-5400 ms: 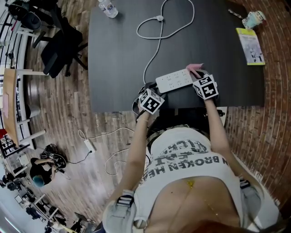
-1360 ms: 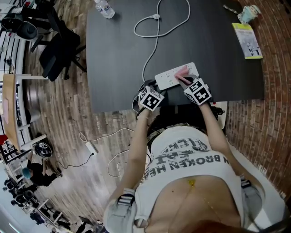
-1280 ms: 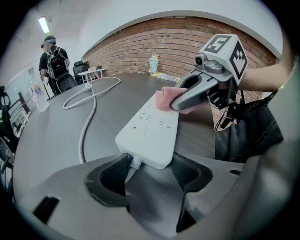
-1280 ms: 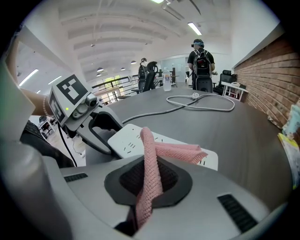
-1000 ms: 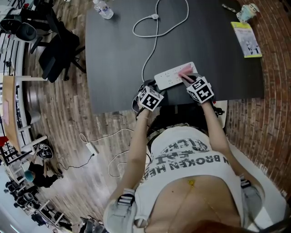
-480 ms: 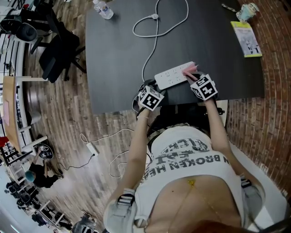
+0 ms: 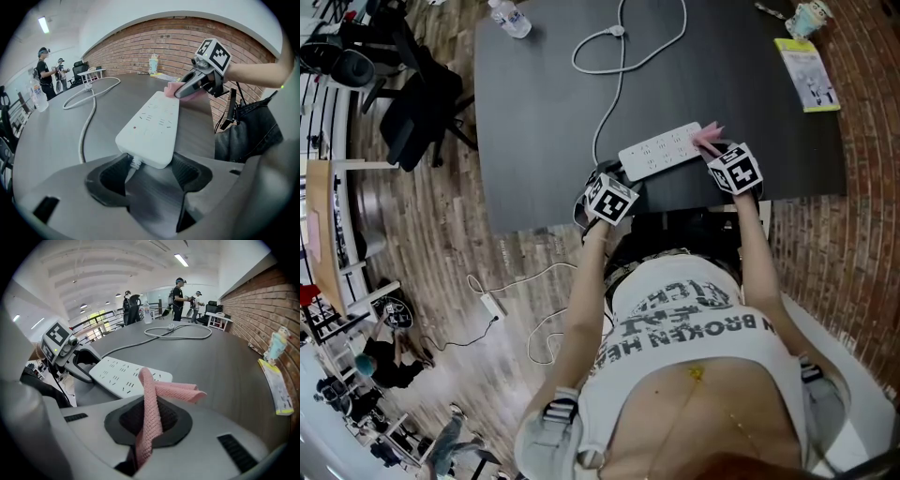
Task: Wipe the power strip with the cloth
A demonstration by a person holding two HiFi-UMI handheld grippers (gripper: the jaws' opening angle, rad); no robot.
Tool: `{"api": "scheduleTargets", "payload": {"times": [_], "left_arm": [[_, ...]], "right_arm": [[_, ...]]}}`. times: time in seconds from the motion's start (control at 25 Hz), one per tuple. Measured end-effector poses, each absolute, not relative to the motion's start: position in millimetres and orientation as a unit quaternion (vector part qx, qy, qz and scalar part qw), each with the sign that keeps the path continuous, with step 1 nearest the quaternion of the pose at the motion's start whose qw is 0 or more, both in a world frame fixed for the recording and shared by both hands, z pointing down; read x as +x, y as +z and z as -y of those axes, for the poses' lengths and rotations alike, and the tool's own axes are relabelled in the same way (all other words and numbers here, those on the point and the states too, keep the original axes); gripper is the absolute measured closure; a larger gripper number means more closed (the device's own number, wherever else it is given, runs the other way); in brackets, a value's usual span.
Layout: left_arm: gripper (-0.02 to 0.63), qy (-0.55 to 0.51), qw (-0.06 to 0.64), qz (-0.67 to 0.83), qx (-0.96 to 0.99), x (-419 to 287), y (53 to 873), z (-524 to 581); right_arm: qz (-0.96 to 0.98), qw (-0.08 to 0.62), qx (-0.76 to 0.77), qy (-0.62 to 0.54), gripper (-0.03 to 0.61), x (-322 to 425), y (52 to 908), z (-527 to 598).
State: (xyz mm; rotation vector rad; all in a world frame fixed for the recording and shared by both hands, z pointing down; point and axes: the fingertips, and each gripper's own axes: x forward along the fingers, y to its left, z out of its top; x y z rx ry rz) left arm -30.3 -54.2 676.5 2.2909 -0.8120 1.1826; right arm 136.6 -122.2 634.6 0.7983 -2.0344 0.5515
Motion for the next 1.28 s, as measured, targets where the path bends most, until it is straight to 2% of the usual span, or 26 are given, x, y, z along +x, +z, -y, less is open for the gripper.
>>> {"api": "scheduleTargets", "payload": {"times": [0.56, 0.76, 1.28], "left_arm": [[0.339, 0.427, 0.215, 0.293, 0.828, -30.9, 678.3, 55.0], [0.339, 0.424, 0.222, 0.290, 0.829, -28.8, 676.6, 54.3], [0.339, 0.416, 0.201, 0.279, 0.842, -29.5, 676.1, 49.0]], "right_arm": [[0.792, 0.483, 0.305, 0.214, 0.561, 146.6, 639.1, 126.6], [0.793, 0.472, 0.293, 0.250, 0.561, 147.4, 638.2, 128.9], [0.802, 0.455, 0.304, 0.239, 0.561, 147.8, 637.8, 124.9]]}}
